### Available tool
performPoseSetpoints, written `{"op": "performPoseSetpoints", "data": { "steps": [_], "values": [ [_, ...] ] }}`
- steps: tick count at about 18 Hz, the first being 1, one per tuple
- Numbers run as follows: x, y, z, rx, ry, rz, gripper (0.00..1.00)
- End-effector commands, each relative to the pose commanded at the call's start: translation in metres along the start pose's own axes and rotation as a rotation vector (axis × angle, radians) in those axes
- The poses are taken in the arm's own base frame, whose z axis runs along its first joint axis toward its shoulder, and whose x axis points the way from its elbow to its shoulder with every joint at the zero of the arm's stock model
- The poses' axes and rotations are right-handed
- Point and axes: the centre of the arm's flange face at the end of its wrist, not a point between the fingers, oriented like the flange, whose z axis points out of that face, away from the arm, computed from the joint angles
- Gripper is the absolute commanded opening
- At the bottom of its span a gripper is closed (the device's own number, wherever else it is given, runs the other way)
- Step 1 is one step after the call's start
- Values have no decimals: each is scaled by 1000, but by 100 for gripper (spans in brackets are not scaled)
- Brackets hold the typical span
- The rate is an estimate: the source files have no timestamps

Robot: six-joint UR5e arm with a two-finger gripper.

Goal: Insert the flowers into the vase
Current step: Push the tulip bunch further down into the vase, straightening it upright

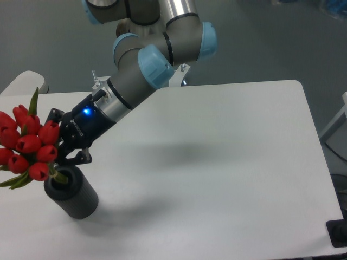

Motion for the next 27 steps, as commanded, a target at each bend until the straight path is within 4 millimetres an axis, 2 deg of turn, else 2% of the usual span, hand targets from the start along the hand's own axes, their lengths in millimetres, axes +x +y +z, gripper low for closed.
{"op": "performPoseSetpoints", "data": {
  "steps": [3,7,17,20,23,27],
  "values": [
    [0,5,4,-6,4,4,32],
    [2,25,12,-21,21,20,32],
    [-10,49,28,-31,38,21,35],
    [-11,55,32,-32,45,43,52],
    [-12,58,30,-33,42,35,78],
    [-11,60,31,-34,45,33,90]
  ]
}}
